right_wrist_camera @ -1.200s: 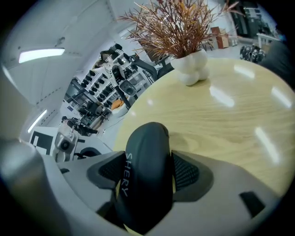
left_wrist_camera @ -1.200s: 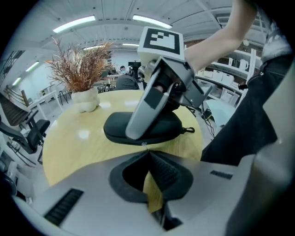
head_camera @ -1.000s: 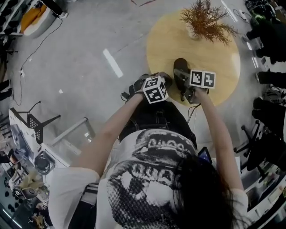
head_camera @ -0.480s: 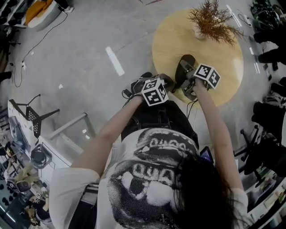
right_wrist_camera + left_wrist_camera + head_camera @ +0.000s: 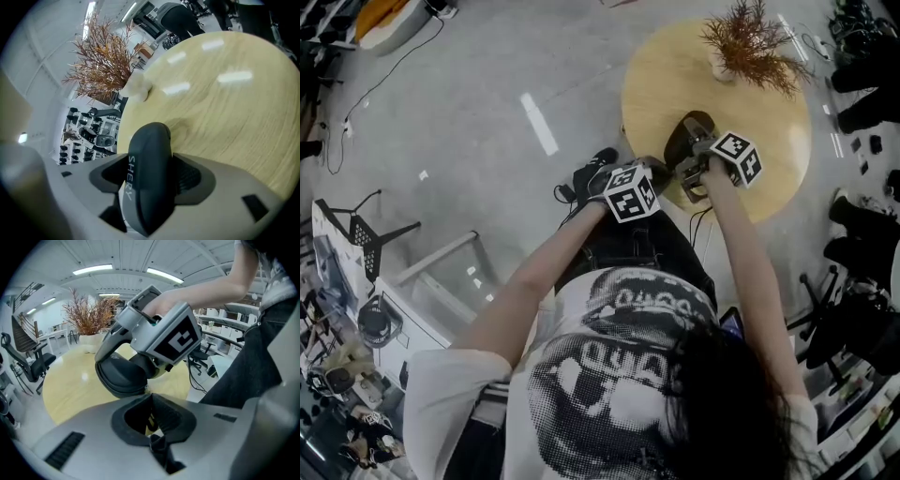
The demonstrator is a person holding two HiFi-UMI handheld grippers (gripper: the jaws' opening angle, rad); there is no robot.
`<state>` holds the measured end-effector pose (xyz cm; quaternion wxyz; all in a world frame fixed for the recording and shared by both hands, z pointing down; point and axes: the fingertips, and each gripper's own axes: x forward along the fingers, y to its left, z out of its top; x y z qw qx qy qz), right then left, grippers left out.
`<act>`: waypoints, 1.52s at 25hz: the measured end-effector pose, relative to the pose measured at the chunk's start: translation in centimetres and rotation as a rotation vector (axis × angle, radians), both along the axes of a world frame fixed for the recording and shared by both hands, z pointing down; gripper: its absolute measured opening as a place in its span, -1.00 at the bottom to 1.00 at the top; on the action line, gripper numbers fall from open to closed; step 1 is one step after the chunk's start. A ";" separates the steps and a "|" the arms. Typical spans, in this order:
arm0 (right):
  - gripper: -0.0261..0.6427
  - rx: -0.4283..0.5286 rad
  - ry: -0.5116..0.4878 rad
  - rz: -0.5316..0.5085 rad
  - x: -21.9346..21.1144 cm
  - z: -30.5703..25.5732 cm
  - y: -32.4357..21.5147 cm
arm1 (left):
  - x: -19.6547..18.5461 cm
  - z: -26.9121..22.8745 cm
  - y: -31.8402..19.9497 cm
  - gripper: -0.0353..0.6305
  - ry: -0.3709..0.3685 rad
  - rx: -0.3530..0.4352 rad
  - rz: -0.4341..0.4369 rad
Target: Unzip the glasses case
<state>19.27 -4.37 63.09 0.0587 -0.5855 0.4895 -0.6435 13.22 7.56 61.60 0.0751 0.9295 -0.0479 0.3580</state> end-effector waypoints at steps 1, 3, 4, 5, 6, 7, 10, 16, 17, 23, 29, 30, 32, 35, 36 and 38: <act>-0.04 0.003 0.003 -0.006 0.0 0.0 0.0 | 0.0 0.1 0.0 -0.86 0.000 0.004 0.002; -0.03 0.008 0.006 -0.013 -0.1 -0.1 0.0 | 0.0 0.2 0.0 -0.85 -0.006 0.013 0.006; -0.03 0.009 0.004 -0.012 0.0 -0.2 0.0 | 0.0 0.3 0.0 -0.85 -0.010 0.015 0.005; -0.02 0.009 -0.002 -0.008 0.0 -0.2 0.0 | -0.1 0.3 -0.1 -0.85 -0.014 0.016 0.001; -0.01 0.010 -0.009 -0.006 0.0 -0.2 -0.1 | -0.2 0.3 -0.2 -0.85 -0.018 0.016 -0.006; -0.01 0.013 -0.014 -0.009 0.1 -0.3 -0.1 | -0.3 0.2 -0.3 -0.85 -0.021 0.017 -0.016; 0.01 0.030 -0.006 -0.055 -0.2 -0.4 -0.1 | -1.0 -0.2 -1.2 -0.85 -0.013 0.009 -0.074; 0.03 0.083 0.076 -0.217 -1.1 -0.7 -0.2 | -3.8 -2.4 -3.9 -0.85 0.043 -0.015 -0.255; 0.03 0.095 0.103 -0.267 -1.2 -0.9 -0.3 | -4.4 -2.8 -4.2 -0.85 0.049 -0.015 -0.282; 0.03 0.151 0.288 -0.615 -2.1 -1.7 -0.9 | -8.0 -4.7 -5.2 -0.85 0.055 0.000 -0.399; 0.04 0.180 0.452 -0.956 -3.4 -0.9 -0.9 | -10.6 -5.9 -4.4 -0.85 0.052 -0.001 -0.452; 0.04 0.181 0.469 -0.990 -3.6 -0.7 -0.8 | -10.9 -6.2 -4.1 -0.85 0.053 -0.005 -0.460; 0.05 0.187 0.491 -1.017 -3.8 -0.6 -0.6 | -11.6 -6.8 -3.6 -0.85 0.063 -0.022 -0.485; 0.06 0.210 0.488 -0.982 -3.7 -0.6 -0.5 | -12.5 -7.6 -3.1 -0.85 0.099 -0.054 -0.528; 0.07 0.219 0.495 -0.963 -3.6 -0.6 -0.5 | -12.7 -7.9 -3.0 -0.85 0.112 -0.062 -0.538; 0.10 0.241 0.549 -0.935 -3.1 -1.0 -0.6 | -13.2 -8.5 -2.8 -0.85 0.130 -0.070 -0.546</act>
